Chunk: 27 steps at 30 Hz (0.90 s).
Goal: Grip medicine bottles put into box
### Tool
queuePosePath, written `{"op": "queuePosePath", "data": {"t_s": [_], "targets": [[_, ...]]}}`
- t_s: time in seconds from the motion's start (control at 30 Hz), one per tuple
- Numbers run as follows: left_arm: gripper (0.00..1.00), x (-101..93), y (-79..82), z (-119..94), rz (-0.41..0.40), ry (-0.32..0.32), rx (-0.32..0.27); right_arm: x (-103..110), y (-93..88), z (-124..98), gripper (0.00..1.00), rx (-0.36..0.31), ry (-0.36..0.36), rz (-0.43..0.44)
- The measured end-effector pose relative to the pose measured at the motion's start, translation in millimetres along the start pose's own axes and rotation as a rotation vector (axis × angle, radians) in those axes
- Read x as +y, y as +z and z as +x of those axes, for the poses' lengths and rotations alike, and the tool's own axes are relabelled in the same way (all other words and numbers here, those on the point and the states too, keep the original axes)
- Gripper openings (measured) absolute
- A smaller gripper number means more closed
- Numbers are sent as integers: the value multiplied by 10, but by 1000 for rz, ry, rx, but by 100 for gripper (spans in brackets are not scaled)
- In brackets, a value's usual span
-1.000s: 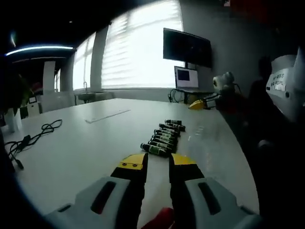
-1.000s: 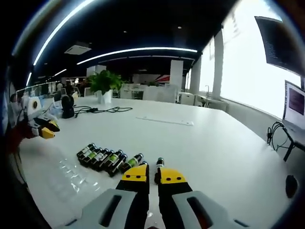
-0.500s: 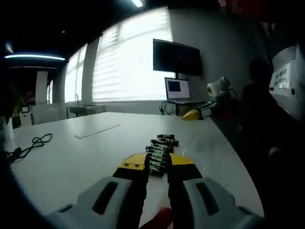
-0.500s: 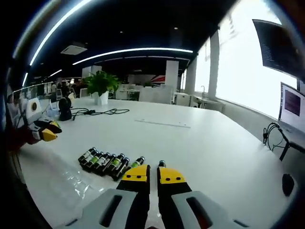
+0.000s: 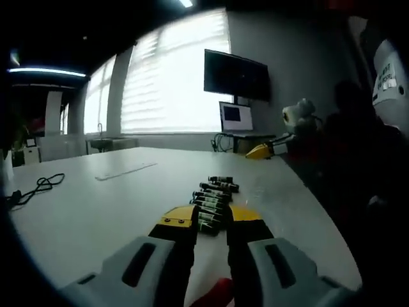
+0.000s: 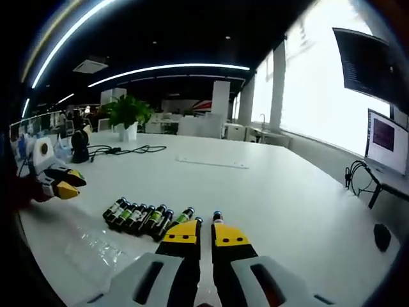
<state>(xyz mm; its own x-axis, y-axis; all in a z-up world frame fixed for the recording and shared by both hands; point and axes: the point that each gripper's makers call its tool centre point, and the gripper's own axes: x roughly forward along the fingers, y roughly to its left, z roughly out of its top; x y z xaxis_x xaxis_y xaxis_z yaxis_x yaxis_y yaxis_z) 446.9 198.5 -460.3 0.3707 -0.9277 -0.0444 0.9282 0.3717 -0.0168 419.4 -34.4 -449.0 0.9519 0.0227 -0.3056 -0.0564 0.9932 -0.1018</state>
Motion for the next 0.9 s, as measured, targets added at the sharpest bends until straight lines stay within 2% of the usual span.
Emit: {"op": "queuePosePath", "data": {"t_s": [0.07,0.2,0.33,0.5,0.7,0.9], "targets": [[11,30,-12,-18,-13,0,-14,18,17,-7,3,-5,-8,-11],[12,79,-41,-41,11,3,-20,21,21,46,3,-2,-21,-46],[12,76,-133,-54,-51,-12,-18,11,27,121,3,10,-28,-66],[12,87,-158,-80,-48,-12,-14,-8,-60,184,3,53,-20,-56],[13,49,-190,-76,-31,-25,2,-31,-77,211,3,67,-8,-32],[13,66,-212,-65,-45,-20,9,-103,-140,290,3,91,9,-45]]}}
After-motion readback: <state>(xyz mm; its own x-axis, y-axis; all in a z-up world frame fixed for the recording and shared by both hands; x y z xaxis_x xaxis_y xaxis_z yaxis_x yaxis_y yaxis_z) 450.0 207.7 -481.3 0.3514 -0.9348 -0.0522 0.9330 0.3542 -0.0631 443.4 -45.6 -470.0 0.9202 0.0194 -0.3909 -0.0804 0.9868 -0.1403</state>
